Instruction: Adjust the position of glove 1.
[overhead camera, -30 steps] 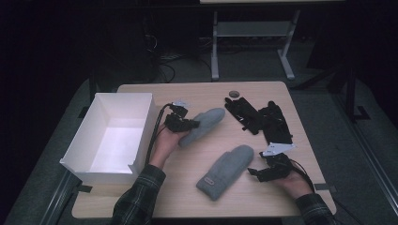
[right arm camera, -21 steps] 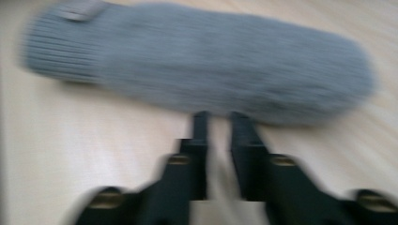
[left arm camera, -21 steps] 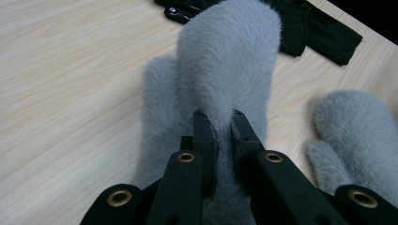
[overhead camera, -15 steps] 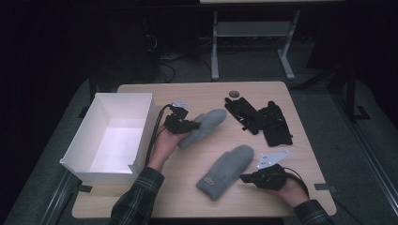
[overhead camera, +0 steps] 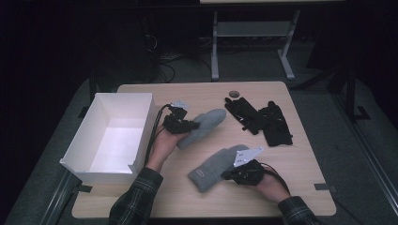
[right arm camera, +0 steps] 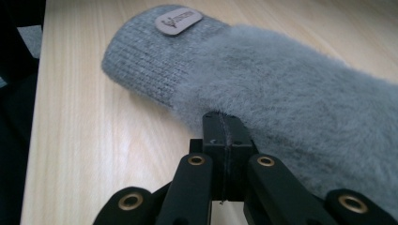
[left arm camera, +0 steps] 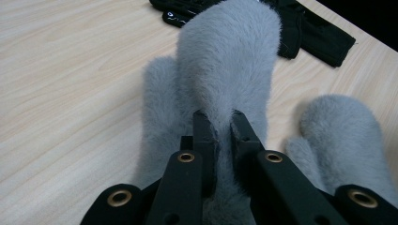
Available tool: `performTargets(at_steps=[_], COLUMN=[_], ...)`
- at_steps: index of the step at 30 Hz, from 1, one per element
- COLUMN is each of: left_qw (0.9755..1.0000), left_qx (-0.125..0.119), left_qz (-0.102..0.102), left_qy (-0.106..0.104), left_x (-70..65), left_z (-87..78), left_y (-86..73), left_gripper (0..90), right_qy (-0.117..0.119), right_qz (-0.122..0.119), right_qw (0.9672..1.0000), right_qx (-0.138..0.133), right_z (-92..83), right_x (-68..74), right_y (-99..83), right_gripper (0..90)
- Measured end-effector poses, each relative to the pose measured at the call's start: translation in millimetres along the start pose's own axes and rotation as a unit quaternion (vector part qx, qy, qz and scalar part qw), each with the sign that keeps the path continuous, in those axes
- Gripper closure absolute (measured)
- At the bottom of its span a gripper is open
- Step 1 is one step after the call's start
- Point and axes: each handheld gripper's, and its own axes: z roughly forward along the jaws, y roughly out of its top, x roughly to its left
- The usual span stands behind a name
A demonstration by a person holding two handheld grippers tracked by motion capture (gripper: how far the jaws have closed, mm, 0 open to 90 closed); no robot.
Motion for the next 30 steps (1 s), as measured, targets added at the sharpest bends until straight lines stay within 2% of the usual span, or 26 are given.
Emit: performTargets(at_steps=[7,9,11,14,17,19,21,23,25,30], left_qw=[1.0000,0.9999,0.9999,0.9996,0.9993,0.9991,0.9988,0.9985,0.9983,0.9973], left_qx=[0.005,0.007,0.005,0.005,0.002,0.006,0.004,0.005,0.004,0.011], left_qz=[0.003,0.005,0.005,0.012,0.013,0.023,0.023,0.025,0.024,0.025], left_qy=[-0.005,-0.008,-0.015,-0.024,-0.034,-0.036,-0.042,-0.048,-0.053,-0.068], left_x=[-2.2,-4.7,-8.8,-14.2,-22.2,-27.2,-32.2,-37.0,-43.1,-60.0], left_z=[0.9,-0.4,-1.9,-4.0,-4.4,-5.7,-6.8,-8.2,-8.5,-8.1], left_y=[-1.2,-1.7,-2.0,-2.6,-4.5,-5.6,-6.9,-8.5,-10.1,-13.9], left_gripper=[83.9,83.9,83.9,83.9,84.0,84.0,84.1,84.1,84.1,84.1], right_qy=[-0.002,-0.007,-0.011,-0.031,-0.061,-0.084,-0.108,-0.126,-0.136,-0.146], right_qz=[0.009,0.012,0.026,0.047,0.063,0.069,0.082,0.085,0.092,0.098], right_qw=[0.9999,0.9998,0.9995,0.9982,0.9959,0.9939,0.9906,0.9882,0.9863,0.9844], right_qx=[-0.009,-0.013,-0.017,-0.023,-0.020,-0.018,-0.019,-0.020,-0.016,-0.013], right_z=[-1.8,-7.5,-15.9,-31.0,-45.4,-52.0,-57.6,-59.1,-58.9,-58.2], right_x=[-5.6,-7.0,-10.6,-18.7,-26.2,-31.3,-37.5,-44.3,-48.9,-54.7], right_y=[0.9,-0.9,-5.1,-16.2,-28.4,-34.4,-40.6,-45.7,-49.1,-53.0], right_gripper=[90.0,81.5,72.0,61.5,49.8,42.3,35.9,28.1,26.0,24.7])
